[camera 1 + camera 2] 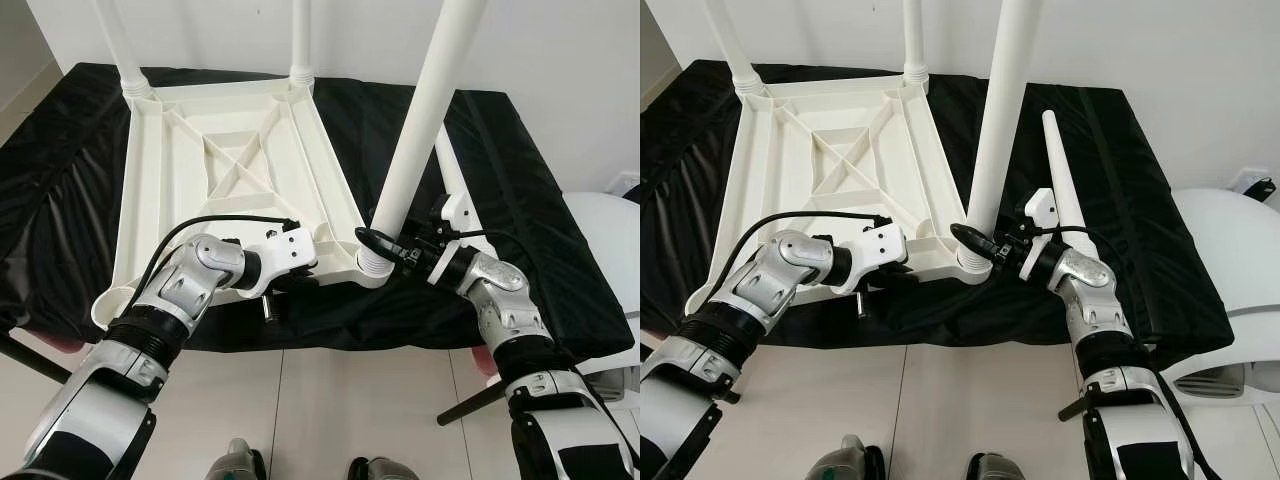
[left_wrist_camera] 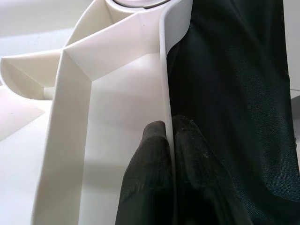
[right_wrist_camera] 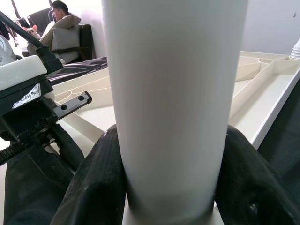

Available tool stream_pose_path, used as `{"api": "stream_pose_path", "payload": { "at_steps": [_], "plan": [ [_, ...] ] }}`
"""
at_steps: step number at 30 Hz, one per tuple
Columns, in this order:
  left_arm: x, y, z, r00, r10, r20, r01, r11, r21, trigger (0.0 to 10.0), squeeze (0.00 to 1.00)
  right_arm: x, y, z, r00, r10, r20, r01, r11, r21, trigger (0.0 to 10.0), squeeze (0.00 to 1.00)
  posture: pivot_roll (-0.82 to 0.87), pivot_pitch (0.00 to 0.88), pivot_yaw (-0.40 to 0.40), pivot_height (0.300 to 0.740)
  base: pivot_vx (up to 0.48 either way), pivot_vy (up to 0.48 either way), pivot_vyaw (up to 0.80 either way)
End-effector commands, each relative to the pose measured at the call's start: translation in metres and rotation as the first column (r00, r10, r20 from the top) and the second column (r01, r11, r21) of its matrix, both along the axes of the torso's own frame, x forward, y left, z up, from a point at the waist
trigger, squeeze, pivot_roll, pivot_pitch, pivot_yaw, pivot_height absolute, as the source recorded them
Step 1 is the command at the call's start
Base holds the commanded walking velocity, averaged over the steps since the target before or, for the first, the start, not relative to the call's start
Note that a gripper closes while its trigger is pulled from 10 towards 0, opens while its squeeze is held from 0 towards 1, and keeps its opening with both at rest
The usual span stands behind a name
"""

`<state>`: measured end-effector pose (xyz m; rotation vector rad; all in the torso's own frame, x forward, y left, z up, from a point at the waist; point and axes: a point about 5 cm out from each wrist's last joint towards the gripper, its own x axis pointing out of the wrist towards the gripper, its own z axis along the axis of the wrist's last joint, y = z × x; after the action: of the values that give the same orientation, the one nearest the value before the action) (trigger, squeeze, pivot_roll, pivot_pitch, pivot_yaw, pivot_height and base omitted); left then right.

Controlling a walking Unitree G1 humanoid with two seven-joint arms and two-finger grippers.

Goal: Building children table

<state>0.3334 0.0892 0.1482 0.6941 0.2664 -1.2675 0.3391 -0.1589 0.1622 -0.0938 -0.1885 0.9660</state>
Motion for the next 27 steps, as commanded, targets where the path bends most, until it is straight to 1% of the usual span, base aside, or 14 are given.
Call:
{"api": "stream_pose_path", "payload": {
  "at_steps": [1, 3, 7, 12, 23, 27],
  "plan": [
    [-0.004, -0.001, -0.002, 1.0, -0.028, -0.004, 0.028, 0.999, 0.02, 10.0, 0.0, -0.002, -0.005, -0.02, 0.994, -0.033, -0.101, 0.031, 0.999, -0.019, 10.0, 0.0, 0.04, 0.099, 0.0, 0.74, 0.0, 0.0, 0.0],
    [-0.004, -0.001, -0.002, 1.0, -0.028, -0.003, 0.028, 0.999, 0.02, 10.0, 0.0, -0.001, -0.005, -0.021, 0.994, -0.033, -0.107, 0.032, 0.999, -0.015, 10.0, 0.0, 0.04, 0.099, 0.0, 0.74, 0.0, 0.0, 0.0],
    [-0.004, -0.001, -0.001, 1.0, -0.03, 0.0, 0.03, 0.999, 0.02, 10.0, 0.0, -0.002, -0.002, -0.022, 0.992, 0.011, -0.129, -0.008, 1.0, 0.02, 10.0, 0.0, 0.04, 0.097, 0.0, 0.74, 0.0, 0.0, 0.0],
    [-0.005, -0.001, 0.0, 1.0, -0.029, 0.001, 0.029, 0.999, 0.019, 10.0, 0.0, -0.004, 0.0, -0.024, 0.988, 0.048, -0.149, -0.042, 0.998, 0.041, 10.0, 0.0, 0.04, 0.097, 0.001, 0.74, 0.0, 0.0, 0.0],
    [-0.006, -0.001, 0.001, 1.0, -0.03, 0.004, 0.03, 0.999, 0.018, 10.0, 0.0, -0.008, 0.005, -0.034, 0.987, 0.046, -0.156, -0.043, 0.999, 0.022, 10.0, 0.0, 0.04, 0.091, 0.004, 0.74, 0.0, 0.0, 0.0],
    [-0.006, -0.001, 0.001, 0.999, -0.031, 0.005, 0.031, 0.999, 0.017, 10.0, 0.0, -0.01, 0.005, -0.037, 0.988, 0.047, -0.148, -0.048, 0.999, -0.004, 10.0, 0.0, 0.04, 0.089, 0.006, 0.74, 0.0, 0.0, 0.0]
  ]
}}
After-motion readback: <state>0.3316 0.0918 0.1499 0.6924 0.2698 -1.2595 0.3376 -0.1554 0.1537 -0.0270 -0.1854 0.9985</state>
